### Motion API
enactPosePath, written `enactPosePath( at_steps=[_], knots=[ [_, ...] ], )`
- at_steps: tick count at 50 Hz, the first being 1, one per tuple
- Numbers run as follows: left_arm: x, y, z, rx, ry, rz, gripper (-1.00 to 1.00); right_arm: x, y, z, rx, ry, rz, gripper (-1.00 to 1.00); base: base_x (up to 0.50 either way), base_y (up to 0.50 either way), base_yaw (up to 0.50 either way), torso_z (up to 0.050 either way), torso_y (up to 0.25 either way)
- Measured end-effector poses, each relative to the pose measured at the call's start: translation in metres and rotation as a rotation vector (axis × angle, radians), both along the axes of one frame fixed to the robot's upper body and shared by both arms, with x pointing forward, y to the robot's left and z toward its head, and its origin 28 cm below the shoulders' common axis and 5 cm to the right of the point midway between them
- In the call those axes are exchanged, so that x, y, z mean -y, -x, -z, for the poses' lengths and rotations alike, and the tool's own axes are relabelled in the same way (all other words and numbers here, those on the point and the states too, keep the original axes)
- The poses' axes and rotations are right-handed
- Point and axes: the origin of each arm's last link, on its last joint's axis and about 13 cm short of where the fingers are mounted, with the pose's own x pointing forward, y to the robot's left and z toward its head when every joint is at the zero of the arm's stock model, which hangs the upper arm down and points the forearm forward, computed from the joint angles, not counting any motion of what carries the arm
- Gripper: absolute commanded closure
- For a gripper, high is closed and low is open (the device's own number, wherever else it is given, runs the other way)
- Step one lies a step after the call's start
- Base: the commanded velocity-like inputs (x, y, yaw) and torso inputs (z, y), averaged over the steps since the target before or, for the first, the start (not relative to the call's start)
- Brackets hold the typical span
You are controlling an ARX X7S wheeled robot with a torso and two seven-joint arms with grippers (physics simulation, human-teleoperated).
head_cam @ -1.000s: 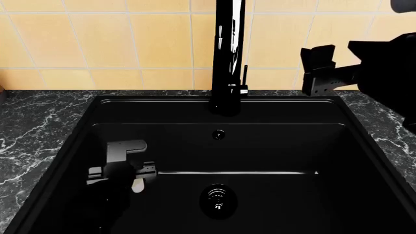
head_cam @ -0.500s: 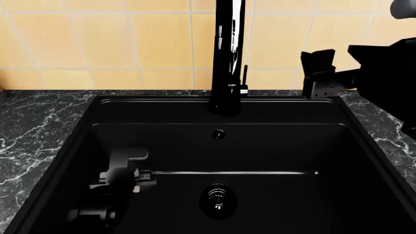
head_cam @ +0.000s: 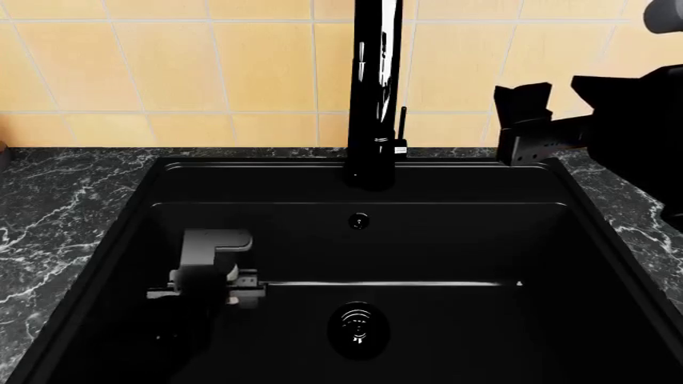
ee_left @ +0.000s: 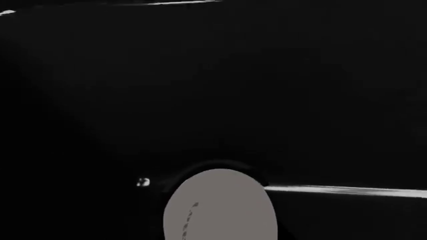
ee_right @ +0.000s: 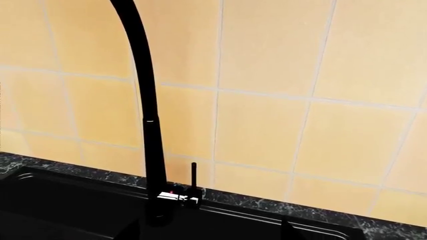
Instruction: Pick the cup and bowl from the sink and place them on the counter for drying.
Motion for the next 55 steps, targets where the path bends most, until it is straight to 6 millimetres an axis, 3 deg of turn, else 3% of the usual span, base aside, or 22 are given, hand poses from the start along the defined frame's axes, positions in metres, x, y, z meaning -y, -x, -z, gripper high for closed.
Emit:
enactPosePath(
  at_steps=[15,30,55],
  knots=[
    [0.011,0.029,-0.058,0.003,0.004,0.115,1.00,0.000,-0.001,0.002,-0.004,-0.004,-0.003,-1.00,0.00,0.00,0.00,0.000,0.000],
    [0.010,0.049,-0.124,0.016,-0.012,0.217,1.00,0.000,-0.002,0.003,-0.010,-0.006,-0.008,-1.00,0.00,0.00,0.00,0.000,0.000],
    [-0.008,0.062,-0.205,0.089,-0.035,0.286,1.00,-0.002,-0.004,0.008,-0.023,-0.007,-0.026,-1.00,0.00,0.00,0.00,0.000,0.000]
  ],
)
